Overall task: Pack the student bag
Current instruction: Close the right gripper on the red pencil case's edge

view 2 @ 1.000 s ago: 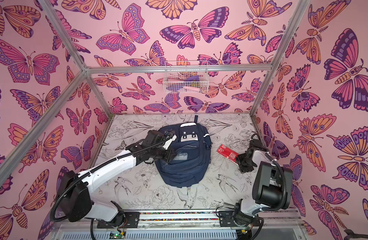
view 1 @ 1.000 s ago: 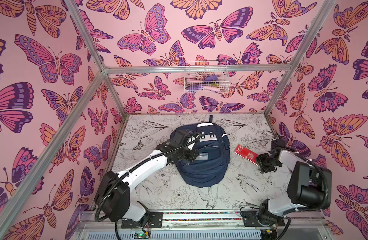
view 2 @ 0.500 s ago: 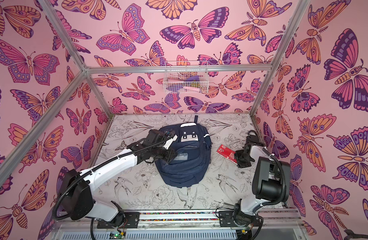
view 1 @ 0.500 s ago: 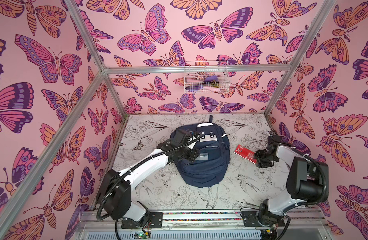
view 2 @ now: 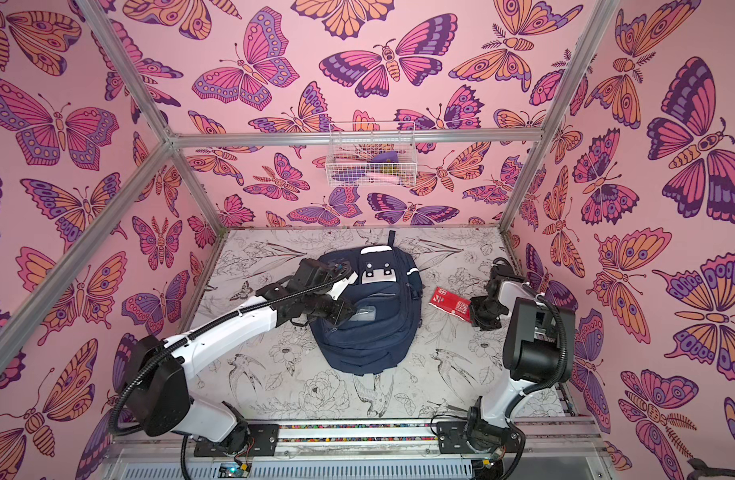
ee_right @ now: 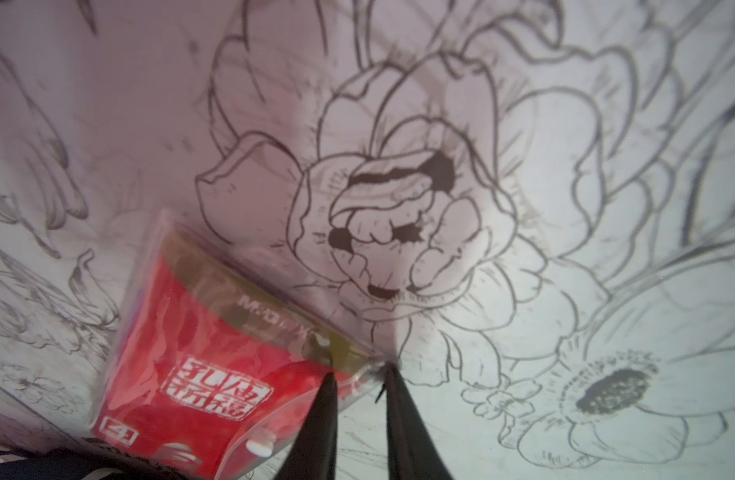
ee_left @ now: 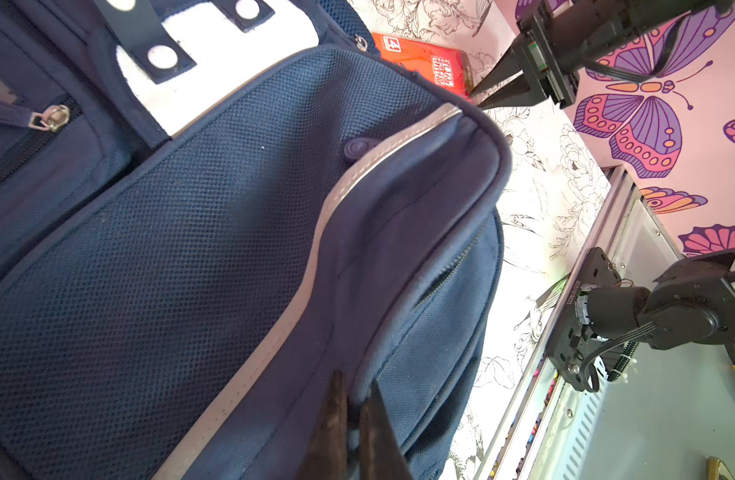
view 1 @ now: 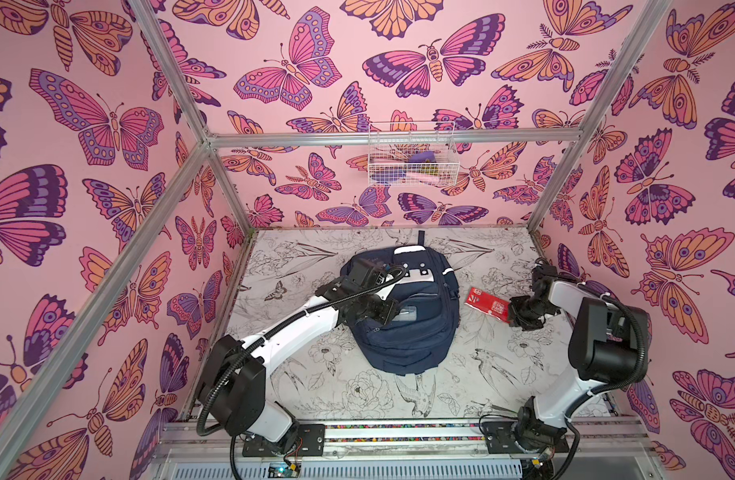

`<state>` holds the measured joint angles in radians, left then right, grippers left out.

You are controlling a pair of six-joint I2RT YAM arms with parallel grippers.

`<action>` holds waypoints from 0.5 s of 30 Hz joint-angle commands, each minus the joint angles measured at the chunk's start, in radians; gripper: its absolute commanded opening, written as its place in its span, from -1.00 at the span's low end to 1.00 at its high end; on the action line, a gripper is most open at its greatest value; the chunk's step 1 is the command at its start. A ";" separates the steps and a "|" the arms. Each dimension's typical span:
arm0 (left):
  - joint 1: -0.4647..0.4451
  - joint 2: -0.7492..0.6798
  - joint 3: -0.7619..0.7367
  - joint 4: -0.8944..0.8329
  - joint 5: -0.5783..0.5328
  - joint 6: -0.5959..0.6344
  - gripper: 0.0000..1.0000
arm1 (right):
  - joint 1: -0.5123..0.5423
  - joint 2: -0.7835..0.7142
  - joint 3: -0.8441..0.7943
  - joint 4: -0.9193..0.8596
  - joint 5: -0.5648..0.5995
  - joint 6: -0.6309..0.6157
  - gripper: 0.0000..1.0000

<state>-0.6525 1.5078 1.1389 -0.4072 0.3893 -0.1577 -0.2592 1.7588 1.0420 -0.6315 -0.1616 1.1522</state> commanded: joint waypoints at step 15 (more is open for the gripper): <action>0.004 -0.039 0.022 -0.001 0.028 -0.078 -0.25 | 0.010 -0.144 0.093 -0.140 0.008 -0.196 -0.57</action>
<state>-0.6529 1.5013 1.1553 -0.4183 0.4015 -0.2089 -0.2592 1.6218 1.1229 -0.6998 -0.1463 0.9958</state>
